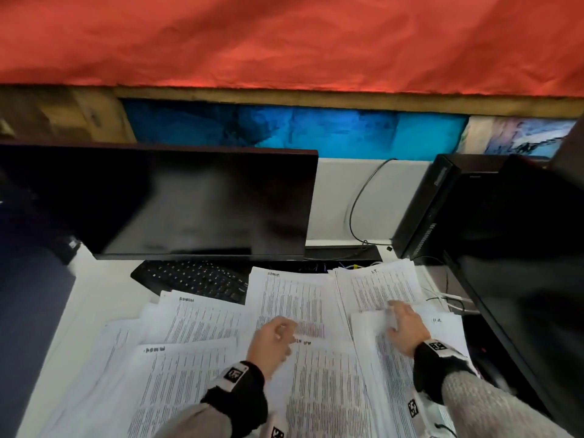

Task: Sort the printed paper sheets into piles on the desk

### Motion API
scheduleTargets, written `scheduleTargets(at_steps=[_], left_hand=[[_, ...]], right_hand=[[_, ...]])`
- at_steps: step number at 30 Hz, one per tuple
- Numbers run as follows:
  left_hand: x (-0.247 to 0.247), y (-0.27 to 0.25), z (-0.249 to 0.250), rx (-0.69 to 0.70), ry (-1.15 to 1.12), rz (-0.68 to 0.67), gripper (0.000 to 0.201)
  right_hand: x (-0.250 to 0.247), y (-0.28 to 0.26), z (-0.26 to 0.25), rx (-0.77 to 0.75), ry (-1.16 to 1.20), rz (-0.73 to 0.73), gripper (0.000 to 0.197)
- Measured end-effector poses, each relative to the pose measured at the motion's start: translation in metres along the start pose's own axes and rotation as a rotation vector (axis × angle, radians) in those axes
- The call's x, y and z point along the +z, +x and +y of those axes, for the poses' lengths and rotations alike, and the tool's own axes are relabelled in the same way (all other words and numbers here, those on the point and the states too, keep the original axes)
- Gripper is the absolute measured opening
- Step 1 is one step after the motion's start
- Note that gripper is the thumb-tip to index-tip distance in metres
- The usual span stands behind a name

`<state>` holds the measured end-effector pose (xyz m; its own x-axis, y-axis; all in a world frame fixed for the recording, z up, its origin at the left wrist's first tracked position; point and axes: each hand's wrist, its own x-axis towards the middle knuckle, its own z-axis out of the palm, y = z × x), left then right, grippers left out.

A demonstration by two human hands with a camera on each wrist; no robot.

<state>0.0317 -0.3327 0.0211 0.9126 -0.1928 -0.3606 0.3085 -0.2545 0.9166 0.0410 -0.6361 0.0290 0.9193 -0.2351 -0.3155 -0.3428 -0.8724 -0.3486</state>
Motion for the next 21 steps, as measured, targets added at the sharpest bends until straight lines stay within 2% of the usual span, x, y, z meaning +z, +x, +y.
scheduleTargets(at_steps=[1, 3, 7, 10, 12, 14, 18, 21], left_hand=[[-0.022, -0.005, -0.007, 0.006, -0.004, 0.063, 0.01], [-0.068, -0.018, -0.021, -0.003, -0.004, 0.18, 0.011], [-0.151, -0.042, -0.059, -0.06, 0.124, 0.432, 0.017], [-0.208, -0.05, -0.104, -0.209, 0.332, 0.581, 0.012], [-0.237, -0.055, -0.132, -0.329, 0.441, 0.572, 0.016], [-0.254, -0.062, -0.146, -0.42, 0.529, 0.532, 0.024], [-0.261, -0.069, -0.148, -0.376, 0.606, 0.439, 0.035], [-0.268, -0.07, -0.146, -0.346, 0.568, 0.392, 0.041]], right_hand=[[0.006, 0.001, -0.006, 0.002, 0.026, -0.003, 0.064], [0.02, -0.003, -0.028, -0.022, 0.081, 0.024, 0.068], [0.064, -0.032, -0.102, -0.178, 0.214, 0.011, 0.05], [0.108, -0.062, -0.163, -0.36, 0.226, -0.069, 0.036], [0.139, -0.085, -0.201, -0.436, 0.245, -0.167, 0.03], [0.168, -0.107, -0.234, -0.478, 0.201, -0.246, 0.033], [0.21, -0.139, -0.268, -0.489, -0.131, -0.327, 0.052], [0.225, -0.152, -0.28, -0.44, -0.257, -0.354, 0.066]])
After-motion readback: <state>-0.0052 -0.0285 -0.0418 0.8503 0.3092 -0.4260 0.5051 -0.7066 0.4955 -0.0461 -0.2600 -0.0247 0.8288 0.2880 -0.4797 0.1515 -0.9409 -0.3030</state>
